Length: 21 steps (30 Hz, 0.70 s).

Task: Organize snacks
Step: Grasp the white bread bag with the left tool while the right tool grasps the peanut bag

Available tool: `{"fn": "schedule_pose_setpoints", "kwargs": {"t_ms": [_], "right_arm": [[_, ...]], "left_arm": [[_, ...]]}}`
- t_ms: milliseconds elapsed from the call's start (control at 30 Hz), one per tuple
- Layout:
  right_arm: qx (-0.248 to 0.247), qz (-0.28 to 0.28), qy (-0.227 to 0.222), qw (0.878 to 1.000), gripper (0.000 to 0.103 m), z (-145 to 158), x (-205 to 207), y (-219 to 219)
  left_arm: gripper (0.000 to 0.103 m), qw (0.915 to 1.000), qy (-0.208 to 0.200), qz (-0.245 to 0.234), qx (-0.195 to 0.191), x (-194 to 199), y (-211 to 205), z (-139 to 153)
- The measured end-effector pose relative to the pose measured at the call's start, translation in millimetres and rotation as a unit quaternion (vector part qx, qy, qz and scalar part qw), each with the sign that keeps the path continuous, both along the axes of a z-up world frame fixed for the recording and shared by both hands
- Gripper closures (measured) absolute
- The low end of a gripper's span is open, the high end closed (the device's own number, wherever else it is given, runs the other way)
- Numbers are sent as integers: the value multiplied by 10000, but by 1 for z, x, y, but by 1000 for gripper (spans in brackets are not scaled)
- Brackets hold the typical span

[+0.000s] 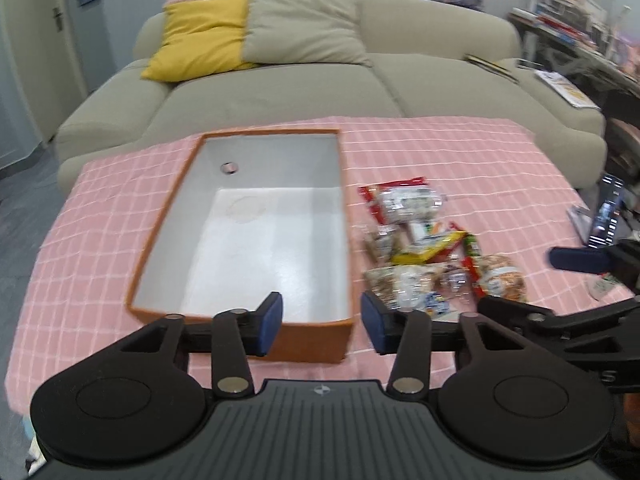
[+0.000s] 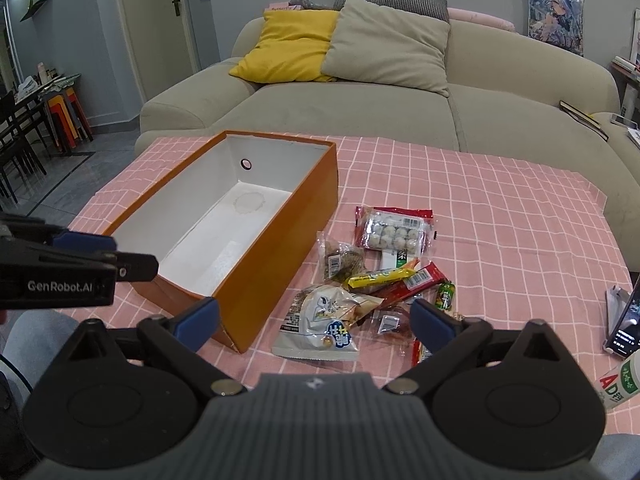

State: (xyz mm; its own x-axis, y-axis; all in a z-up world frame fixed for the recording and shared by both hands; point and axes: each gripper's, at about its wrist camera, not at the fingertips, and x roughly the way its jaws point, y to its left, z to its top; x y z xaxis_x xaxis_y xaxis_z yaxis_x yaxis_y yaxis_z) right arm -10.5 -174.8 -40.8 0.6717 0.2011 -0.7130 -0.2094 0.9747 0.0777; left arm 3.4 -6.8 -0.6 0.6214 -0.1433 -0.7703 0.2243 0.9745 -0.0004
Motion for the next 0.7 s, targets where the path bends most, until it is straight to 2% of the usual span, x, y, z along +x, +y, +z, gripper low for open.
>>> {"fn": "schedule_pose_setpoints", "kwargs": {"t_ms": [100,133,333,400,500,567,700], "right_arm": [[-94,-84,142,9998,26,-11,2,-10],[-110,-111,192,9997,32,-16,3,-14],[-329,-167,508,9980,56,-43,12,-36],[-408,-198,585,9973,56,-51,18,-43],[-635,-197,661,9956,56,-62,29,-54],[-829,-144,730,9938,54,-70,38,-59],[-1040,-43,951,9900,40,-87,56,-68]], "left_arm": [[59,9996,80,-238,-89,4,-14,-1],[61,9993,110,-351,-119,6,-20,-2],[61,9960,505,-680,-279,20,-56,-17],[59,9952,667,-644,-315,28,-67,-26],[49,9944,837,-568,-320,39,-81,-40],[48,9941,957,-454,-236,46,-88,-49],[41,9939,1080,-207,-53,64,-101,-71]]}}
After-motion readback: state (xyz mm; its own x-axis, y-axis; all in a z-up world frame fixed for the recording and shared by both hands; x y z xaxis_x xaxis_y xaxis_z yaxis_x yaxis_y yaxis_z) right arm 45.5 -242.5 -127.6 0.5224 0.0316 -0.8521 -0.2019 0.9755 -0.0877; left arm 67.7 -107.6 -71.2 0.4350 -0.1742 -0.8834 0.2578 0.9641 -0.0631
